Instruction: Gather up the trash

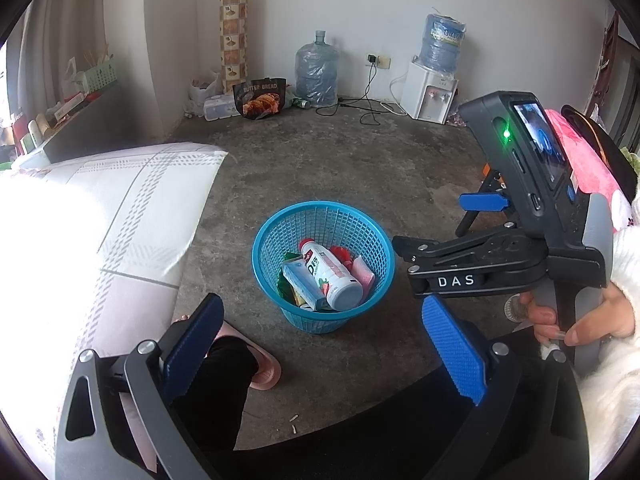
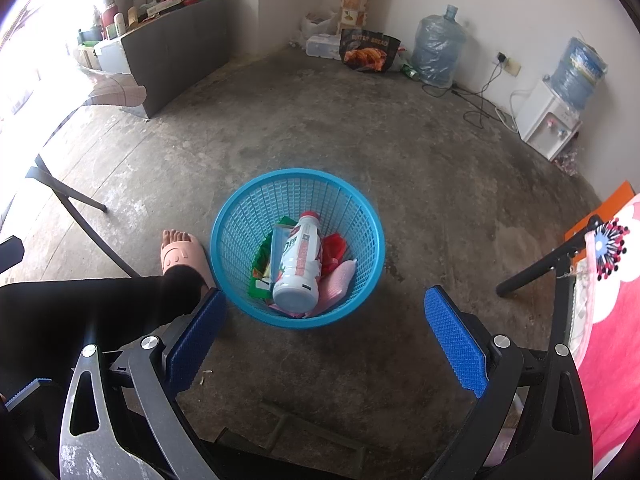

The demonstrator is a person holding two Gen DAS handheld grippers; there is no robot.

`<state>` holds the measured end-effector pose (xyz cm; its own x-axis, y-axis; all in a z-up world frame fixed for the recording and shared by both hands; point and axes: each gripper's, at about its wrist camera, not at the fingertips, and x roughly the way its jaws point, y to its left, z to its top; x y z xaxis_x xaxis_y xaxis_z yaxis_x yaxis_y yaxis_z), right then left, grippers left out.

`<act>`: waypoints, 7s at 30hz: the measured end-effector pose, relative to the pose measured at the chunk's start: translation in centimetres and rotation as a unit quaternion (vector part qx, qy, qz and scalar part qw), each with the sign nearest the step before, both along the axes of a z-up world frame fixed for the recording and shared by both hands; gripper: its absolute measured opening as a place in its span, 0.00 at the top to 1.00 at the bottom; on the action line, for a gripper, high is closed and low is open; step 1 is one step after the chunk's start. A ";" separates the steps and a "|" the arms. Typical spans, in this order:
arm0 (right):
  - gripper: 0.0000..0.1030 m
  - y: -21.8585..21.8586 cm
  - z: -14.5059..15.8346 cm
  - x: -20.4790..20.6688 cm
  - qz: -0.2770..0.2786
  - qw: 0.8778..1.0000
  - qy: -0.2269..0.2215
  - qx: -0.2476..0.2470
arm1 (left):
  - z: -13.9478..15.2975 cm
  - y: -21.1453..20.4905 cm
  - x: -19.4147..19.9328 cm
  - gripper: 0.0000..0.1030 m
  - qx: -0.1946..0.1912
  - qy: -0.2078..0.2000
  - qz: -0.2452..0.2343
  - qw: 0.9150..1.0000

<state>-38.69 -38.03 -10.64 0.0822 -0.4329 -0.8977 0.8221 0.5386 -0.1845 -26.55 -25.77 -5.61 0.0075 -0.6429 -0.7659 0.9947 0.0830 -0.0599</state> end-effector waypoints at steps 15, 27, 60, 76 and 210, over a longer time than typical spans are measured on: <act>0.08 0.0 0.1 0.0 0.000 1.000 0.000 0.000 | 0.0 0.0 0.1 0.05 0.000 0.001 0.000 1.000; 0.08 0.0 0.0 -0.1 0.001 1.000 0.000 0.001 | -0.1 0.0 0.1 0.05 -0.001 0.000 0.000 1.000; 0.08 0.0 -0.3 -0.2 0.002 1.000 0.001 0.002 | -0.2 0.0 0.0 0.05 0.001 -0.002 0.000 1.000; 0.08 0.0 -0.3 -0.2 0.002 1.000 0.001 0.002 | -0.2 0.1 0.0 0.05 0.001 -0.003 0.000 1.000; 0.08 -0.6 -0.7 -0.3 0.000 1.000 0.015 0.015 | -0.3 0.3 -0.8 0.05 -0.012 -0.033 0.005 0.999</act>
<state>-38.95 -38.63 -11.30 0.0554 -0.4053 -0.9125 0.8170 0.5437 -0.1919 -27.35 -25.48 -5.87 0.0640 -0.6611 -0.7475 0.9958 0.0914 0.0044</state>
